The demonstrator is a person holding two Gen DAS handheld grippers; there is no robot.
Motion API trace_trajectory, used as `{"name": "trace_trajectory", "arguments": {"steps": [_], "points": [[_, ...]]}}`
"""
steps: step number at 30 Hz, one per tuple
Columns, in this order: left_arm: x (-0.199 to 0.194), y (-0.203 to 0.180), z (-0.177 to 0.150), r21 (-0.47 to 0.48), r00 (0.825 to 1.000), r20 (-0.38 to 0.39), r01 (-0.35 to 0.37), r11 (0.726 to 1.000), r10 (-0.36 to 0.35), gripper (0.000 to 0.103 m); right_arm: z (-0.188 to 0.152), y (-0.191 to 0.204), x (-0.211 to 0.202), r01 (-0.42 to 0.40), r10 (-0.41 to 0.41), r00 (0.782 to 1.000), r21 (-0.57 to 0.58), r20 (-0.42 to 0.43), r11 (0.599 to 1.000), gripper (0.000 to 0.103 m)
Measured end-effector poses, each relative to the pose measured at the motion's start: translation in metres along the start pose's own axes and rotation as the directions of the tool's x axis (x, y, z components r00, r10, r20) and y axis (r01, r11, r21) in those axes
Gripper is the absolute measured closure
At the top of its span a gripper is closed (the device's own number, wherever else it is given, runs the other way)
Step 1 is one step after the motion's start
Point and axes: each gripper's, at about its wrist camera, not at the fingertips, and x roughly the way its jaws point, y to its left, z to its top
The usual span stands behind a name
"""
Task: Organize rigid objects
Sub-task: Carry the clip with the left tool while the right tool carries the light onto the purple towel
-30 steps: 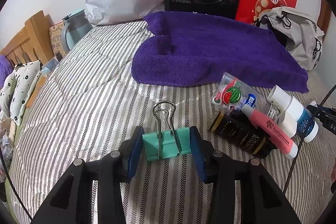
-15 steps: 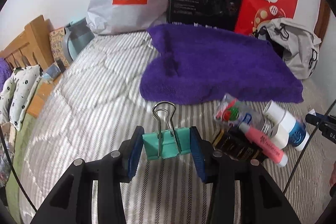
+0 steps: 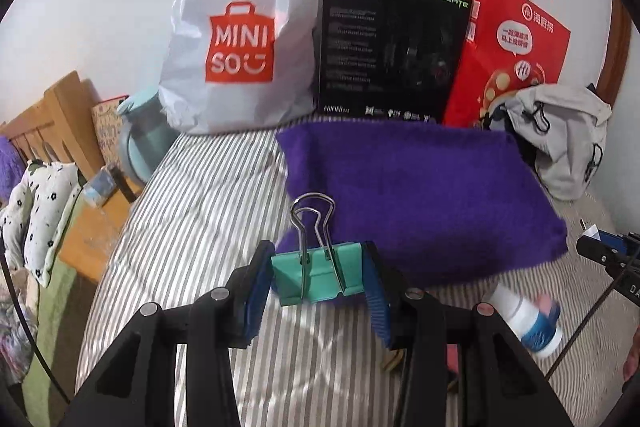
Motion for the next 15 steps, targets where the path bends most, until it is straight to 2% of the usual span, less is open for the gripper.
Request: {"name": "trace_trajectory", "arguments": {"steps": [6, 15], "points": [[0.019, -0.009, 0.030, 0.005, 1.000, 0.006, 0.011, 1.000, -0.011, 0.061, 0.037, 0.007, 0.003, -0.029, 0.029, 0.999, -0.009, 0.031, 1.000, 0.079], [0.069, -0.031, 0.062, 0.030, 1.000, -0.019, 0.026, 0.999, -0.025, 0.061, 0.079, -0.005, 0.048, -0.042, 0.042, 0.999, -0.003, 0.016, 0.999, 0.079]]}}
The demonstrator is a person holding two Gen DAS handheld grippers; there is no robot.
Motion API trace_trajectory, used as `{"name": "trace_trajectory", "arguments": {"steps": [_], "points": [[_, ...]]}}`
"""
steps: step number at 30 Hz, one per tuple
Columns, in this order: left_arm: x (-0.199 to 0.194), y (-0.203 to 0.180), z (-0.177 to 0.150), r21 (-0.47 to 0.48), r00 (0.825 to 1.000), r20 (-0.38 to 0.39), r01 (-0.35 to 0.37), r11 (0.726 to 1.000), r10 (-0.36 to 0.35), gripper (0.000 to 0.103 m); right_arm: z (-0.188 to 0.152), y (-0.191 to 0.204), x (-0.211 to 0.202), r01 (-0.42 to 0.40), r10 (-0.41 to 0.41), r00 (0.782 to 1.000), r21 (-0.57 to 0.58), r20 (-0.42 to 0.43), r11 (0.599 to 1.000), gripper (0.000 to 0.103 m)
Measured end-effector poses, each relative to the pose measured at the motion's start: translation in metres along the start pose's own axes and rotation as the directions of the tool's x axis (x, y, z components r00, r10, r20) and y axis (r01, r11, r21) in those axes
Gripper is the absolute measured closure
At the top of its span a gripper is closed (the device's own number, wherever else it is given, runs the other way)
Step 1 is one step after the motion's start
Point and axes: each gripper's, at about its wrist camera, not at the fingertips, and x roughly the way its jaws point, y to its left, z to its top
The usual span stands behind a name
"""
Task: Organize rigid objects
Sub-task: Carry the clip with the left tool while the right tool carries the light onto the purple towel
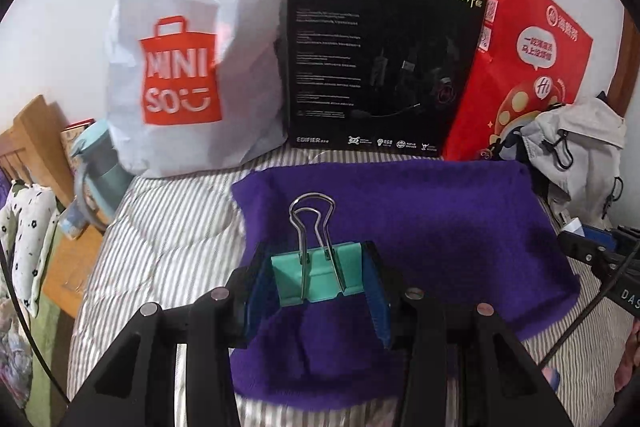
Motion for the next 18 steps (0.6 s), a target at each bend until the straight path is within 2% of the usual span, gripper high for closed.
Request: {"name": "trace_trajectory", "arguments": {"steps": [7, 13, 18], "points": [[0.038, -0.009, 0.014, -0.007, 0.999, -0.038, 0.035, 0.999, -0.035, 0.061, 0.021, -0.010, 0.046, -0.007, 0.007, 0.999, -0.003, -0.036, 1.000, 0.079], [0.066, -0.016, 0.019, -0.002, 0.997, -0.070, 0.024, 1.000, -0.024, 0.061, 0.034, -0.011, 0.082, -0.035, 0.033, 0.997, -0.023, -0.067, 0.999, 0.079], [0.094, -0.019, 0.023, 0.002, 0.992, -0.127, 0.018, 1.000, -0.017, 0.061, 0.041, -0.012, 0.108, -0.023, 0.019, 0.994, -0.034, -0.106, 0.999, 0.079]]}}
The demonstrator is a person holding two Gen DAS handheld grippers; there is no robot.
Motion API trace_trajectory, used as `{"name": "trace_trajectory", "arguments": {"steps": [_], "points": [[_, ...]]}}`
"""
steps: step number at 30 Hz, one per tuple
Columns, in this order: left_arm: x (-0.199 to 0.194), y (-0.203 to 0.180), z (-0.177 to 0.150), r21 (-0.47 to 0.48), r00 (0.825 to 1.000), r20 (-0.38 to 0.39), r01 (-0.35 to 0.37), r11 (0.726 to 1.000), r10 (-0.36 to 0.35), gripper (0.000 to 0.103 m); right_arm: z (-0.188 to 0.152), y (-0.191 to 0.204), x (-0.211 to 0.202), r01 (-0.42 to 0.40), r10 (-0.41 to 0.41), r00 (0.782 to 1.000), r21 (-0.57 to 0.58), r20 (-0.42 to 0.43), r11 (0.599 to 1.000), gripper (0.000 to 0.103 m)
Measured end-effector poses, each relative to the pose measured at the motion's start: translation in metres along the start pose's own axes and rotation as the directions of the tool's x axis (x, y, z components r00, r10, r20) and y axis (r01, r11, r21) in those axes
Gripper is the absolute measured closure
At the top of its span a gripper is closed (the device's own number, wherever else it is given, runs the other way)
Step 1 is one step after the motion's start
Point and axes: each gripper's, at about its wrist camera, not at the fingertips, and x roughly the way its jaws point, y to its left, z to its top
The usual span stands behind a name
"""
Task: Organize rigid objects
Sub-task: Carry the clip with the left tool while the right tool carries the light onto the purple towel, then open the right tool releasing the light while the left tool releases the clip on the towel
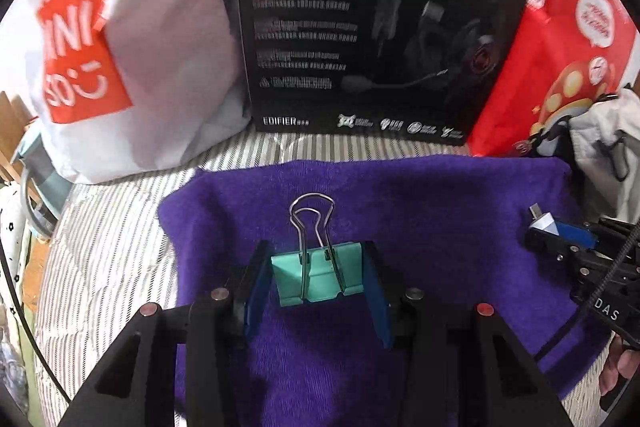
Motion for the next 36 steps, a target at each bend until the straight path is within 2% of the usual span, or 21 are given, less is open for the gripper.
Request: {"name": "trace_trajectory", "arguments": {"steps": [4, 14, 20, 21, 23, 27, 36], "points": [[0.018, -0.002, 0.001, 0.008, 0.998, -0.057, -0.011, 1.000, 0.011, 0.061, 0.004, -0.002, 0.016, 0.013, -0.014, 0.999, -0.003, -0.041, 1.000, 0.079], [0.022, -0.005, -0.002, 0.021, 0.995, -0.094, -0.020, 1.000, 0.022, 0.060, 0.002, 0.001, 0.023, 0.028, -0.032, 0.997, -0.057, -0.065, 0.998, 0.079], [0.021, -0.005, -0.007, 0.022, 0.995, -0.100, -0.011, 1.000, 0.013, 0.059, 0.001, -0.001, 0.021, 0.002, -0.008, 0.997, -0.081, -0.070, 0.997, 0.078], [0.020, -0.006, -0.007, 0.026, 0.995, -0.103, -0.015, 1.000, 0.017, 0.057, 0.000, -0.001, 0.020, -0.001, -0.005, 0.998, -0.085, -0.070, 0.996, 0.077], [0.020, -0.006, -0.009, 0.024, 0.993, -0.109, -0.035, 0.999, 0.037, 0.047, -0.002, -0.002, 0.018, -0.009, 0.003, 0.998, -0.087, -0.069, 0.996, 0.073], [0.016, 0.002, -0.016, 0.010, 0.993, -0.118, -0.022, 1.000, 0.023, 0.044, -0.009, -0.005, 0.012, -0.007, 0.000, 0.997, -0.080, -0.080, 0.997, 0.055], [-0.009, 0.006, -0.036, -0.028, 0.995, -0.100, -0.022, 0.999, 0.019, 0.041, -0.034, -0.011, -0.026, 0.021, -0.022, 0.998, -0.016, -0.055, 1.000, 0.052]]}}
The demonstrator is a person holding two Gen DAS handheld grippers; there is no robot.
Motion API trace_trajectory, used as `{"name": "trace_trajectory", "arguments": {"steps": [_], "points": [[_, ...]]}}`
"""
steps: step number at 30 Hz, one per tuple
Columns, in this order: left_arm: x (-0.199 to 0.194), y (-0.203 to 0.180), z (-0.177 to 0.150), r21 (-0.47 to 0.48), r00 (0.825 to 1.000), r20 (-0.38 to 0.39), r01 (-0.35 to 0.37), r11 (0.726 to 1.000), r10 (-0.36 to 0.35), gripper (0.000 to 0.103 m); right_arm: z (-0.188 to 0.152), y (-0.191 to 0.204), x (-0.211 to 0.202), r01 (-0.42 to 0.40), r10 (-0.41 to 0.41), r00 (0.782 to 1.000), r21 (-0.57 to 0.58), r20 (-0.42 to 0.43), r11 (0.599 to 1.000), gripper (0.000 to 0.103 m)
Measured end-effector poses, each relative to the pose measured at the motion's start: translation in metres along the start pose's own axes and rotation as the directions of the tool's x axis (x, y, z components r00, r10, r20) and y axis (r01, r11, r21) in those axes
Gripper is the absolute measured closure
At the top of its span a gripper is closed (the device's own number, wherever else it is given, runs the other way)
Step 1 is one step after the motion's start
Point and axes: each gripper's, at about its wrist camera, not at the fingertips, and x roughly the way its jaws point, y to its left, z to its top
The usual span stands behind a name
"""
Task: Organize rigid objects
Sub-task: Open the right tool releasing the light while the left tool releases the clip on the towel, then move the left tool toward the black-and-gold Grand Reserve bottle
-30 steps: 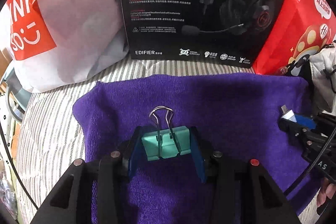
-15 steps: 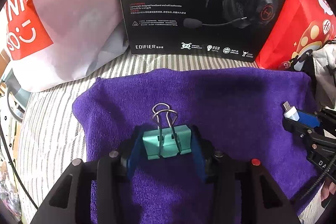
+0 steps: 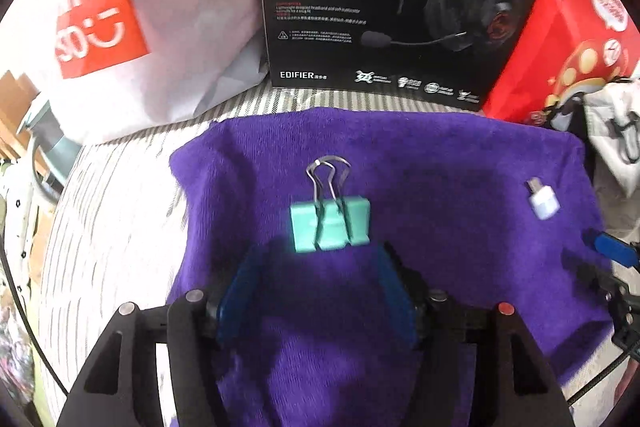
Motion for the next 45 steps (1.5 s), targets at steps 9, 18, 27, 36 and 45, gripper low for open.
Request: {"name": "trace_trajectory", "arguments": {"steps": [9, 18, 27, 36, 45], "points": [[-0.056, -0.011, -0.027, -0.028, 0.998, 0.062, 0.008, 1.000, -0.007, 0.008, -0.049, 0.001, -0.085, 0.019, -0.026, 0.996, 0.081, 0.091, 0.997, 0.010], [-0.092, 0.001, -0.074, -0.067, 0.997, 0.049, -0.061, 0.996, 0.064, 0.007, -0.102, 0.002, -0.118, 0.031, -0.049, 0.995, 0.186, 0.092, 0.982, 0.000], [-0.098, 0.018, -0.139, -0.115, 1.000, -0.016, -0.025, 0.993, 0.023, 0.007, -0.156, 0.009, -0.125, 0.021, -0.034, 0.998, 0.217, 0.060, 0.976, 0.000], [-0.077, -0.003, -0.156, -0.128, 0.998, -0.055, 0.017, 0.992, -0.024, 0.007, -0.177, 0.018, -0.127, 0.011, -0.017, 0.999, 0.203, 0.030, 0.979, 0.000], [-0.076, 0.003, -0.162, -0.110, 0.997, -0.079, -0.035, 0.993, 0.026, 0.000, -0.183, 0.026, -0.122, 0.021, -0.021, 1.000, 0.184, 0.001, 0.983, 0.000]]}}
